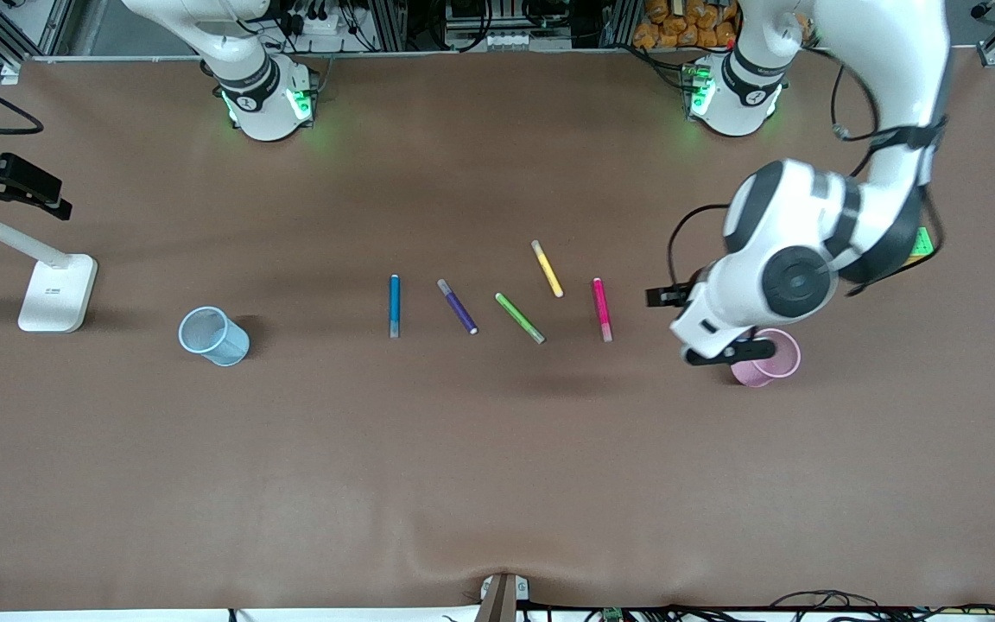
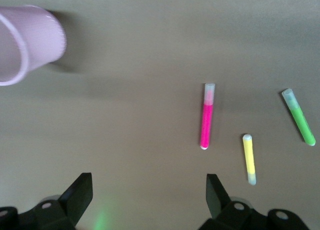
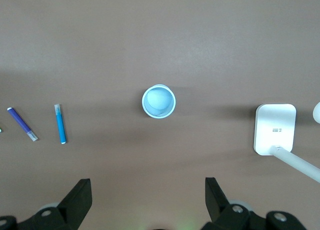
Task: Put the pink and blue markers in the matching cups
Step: 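Move the left gripper down over the pink marker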
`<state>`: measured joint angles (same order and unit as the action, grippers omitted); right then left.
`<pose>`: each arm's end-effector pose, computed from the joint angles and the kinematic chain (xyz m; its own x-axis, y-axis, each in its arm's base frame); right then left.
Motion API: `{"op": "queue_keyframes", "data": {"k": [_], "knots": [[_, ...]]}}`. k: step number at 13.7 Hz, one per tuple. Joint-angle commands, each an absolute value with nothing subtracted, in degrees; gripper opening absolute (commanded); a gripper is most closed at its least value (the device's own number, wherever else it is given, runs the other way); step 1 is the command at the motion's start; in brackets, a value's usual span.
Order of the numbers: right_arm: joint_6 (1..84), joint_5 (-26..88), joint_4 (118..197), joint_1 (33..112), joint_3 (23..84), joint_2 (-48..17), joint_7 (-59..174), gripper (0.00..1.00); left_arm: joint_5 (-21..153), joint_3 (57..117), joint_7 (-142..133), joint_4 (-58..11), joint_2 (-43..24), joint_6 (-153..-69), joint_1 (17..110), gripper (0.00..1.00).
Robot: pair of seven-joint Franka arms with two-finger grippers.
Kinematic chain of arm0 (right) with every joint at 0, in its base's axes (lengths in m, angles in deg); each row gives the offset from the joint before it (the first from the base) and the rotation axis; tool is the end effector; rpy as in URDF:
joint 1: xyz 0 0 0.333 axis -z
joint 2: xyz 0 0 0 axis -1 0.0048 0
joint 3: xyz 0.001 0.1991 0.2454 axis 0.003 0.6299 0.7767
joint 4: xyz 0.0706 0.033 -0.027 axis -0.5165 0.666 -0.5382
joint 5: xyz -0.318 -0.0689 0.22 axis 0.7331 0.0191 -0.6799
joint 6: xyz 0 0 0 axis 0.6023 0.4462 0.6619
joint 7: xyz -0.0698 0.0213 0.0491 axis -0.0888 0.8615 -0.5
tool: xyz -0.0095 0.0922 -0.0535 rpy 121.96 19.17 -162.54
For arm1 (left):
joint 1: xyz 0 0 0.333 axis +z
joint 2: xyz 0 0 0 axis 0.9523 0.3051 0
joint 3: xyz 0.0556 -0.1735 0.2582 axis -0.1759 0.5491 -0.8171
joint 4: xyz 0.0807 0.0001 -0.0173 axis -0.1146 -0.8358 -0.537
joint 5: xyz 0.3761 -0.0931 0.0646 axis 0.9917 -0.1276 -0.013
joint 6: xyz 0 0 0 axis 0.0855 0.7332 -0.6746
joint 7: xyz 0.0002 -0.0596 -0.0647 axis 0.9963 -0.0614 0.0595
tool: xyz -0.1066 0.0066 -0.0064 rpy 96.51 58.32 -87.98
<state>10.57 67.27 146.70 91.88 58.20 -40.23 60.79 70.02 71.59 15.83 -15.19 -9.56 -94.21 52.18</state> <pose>0.5362 -0.0228 0.6458 0.9987 -0.0154 -0.0483 -0.0164 -0.9997 -0.0190 0.5896 -0.2546 0.3516 0.9448 0.0988 -0.3123 0.0881 -0.9949 -0.0483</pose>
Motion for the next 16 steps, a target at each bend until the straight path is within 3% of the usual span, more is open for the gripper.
{"op": "queue_keyframes", "data": {"k": [1, 5, 16], "knots": [[10.0, 67.5, 145.5, 91.5, 58.2, -39.7, 61.5, 1.00, 68.3, 71.5, 19.2, -14.5, -5.3, -98.7, 50.4, 1.00], [10.0, 67.5, 145.5, 91.6, 58.2, -39.7, 61.5, 1.00, 63.7, 71.5, 19.1, -14.6, -1.1, -102.3, 49.5, 0.97], [9.9, 67.6, 145.7, 92.2, 58.1, -39.2, 61.4, 1.00, 61.2, 71.5, 19.1, -14.6, 5.7, -111.4, 47.5, 0.71]]}}
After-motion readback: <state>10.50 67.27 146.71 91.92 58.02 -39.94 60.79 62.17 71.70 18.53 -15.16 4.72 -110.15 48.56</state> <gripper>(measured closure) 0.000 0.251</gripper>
